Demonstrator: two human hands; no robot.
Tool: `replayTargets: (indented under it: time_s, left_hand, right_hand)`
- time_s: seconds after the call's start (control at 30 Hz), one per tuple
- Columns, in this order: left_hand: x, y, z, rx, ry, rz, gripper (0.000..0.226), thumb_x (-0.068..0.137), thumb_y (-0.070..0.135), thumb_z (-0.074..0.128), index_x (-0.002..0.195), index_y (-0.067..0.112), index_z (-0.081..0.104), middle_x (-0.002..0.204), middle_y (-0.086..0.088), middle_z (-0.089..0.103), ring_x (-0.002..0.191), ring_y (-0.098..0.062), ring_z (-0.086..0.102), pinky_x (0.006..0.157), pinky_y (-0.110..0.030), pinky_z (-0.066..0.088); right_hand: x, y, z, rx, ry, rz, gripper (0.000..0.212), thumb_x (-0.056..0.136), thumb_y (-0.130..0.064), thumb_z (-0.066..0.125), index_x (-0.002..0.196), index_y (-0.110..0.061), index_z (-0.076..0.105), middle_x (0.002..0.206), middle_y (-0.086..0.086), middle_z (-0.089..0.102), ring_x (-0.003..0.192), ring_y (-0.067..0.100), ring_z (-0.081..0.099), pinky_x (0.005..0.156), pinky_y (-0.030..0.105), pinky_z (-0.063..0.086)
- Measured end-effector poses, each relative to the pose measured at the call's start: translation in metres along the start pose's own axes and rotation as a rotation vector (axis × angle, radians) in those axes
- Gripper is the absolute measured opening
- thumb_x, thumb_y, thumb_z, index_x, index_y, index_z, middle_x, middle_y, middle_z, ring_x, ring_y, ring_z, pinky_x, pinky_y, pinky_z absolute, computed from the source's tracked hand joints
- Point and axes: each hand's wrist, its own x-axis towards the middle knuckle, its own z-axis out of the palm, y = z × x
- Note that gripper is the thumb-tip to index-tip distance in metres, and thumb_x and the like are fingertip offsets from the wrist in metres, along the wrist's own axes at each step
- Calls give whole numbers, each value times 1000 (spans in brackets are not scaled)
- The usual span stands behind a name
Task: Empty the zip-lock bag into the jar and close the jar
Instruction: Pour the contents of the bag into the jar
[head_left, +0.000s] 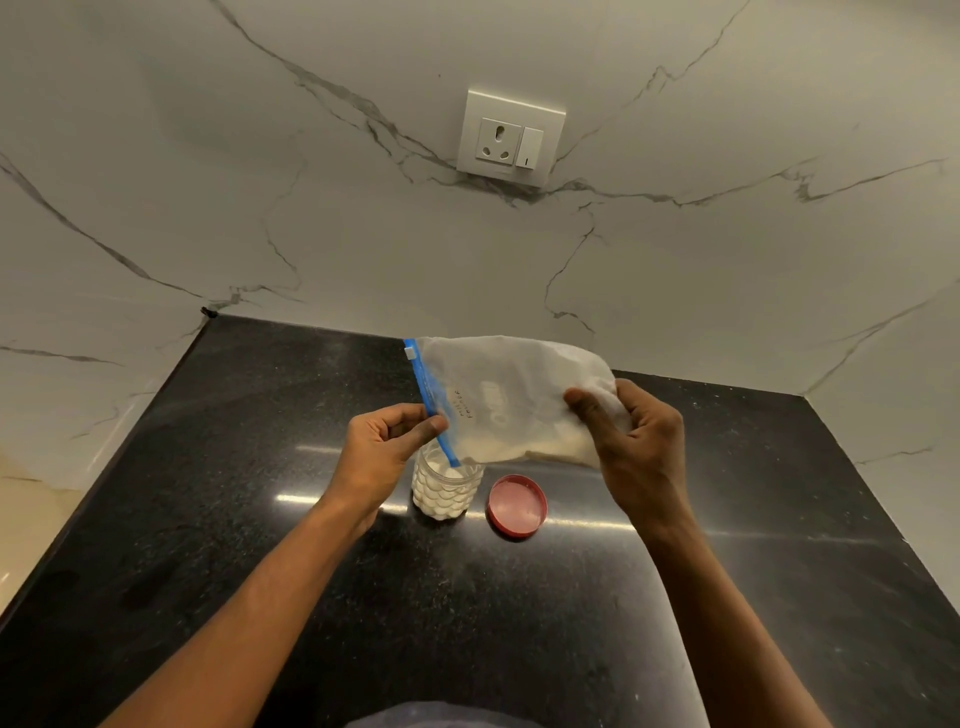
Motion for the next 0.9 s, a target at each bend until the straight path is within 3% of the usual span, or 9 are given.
replayTargets:
  time_s: [0.1, 0.27, 0.43, 0.9]
  left_hand:
    - [0, 0, 1, -7, -9, -4, 19, 86, 16, 79, 104, 16, 81, 106, 3, 84, 102, -10, 79, 78, -15, 61]
    - [0, 1, 2, 0, 1, -9, 17, 88, 12, 77, 104, 16, 80, 105, 5, 84, 102, -8, 79, 77, -15, 61]
    - [-2, -1, 0, -8, 17, -16, 16, 91, 7, 77, 106, 11, 80, 104, 3, 84, 101, -9, 80, 77, -15, 61]
    - [0, -2, 1, 3, 19, -11, 15, 90, 11, 78, 103, 18, 82, 105, 3, 84, 102, -10, 80, 76, -15, 61]
  right_hand:
    - [3, -1, -3, 22, 32, 21, 8, 95, -29, 74, 89, -29, 69, 84, -18, 74, 70, 6, 70, 55, 14, 53]
    - [4, 2, -4, 19, 25, 30, 4, 95, -30, 74, 92, -29, 72, 88, -11, 75, 74, 12, 72, 58, 21, 58]
    - [2, 5, -2, -14, 18, 27, 14, 95, -27, 74, 92, -13, 74, 81, -6, 73, 69, 8, 70, 57, 16, 54]
    - [2, 4, -4, 8, 33, 33, 13, 95, -22, 75, 91, -9, 73, 82, -3, 72, 68, 2, 68, 55, 11, 50]
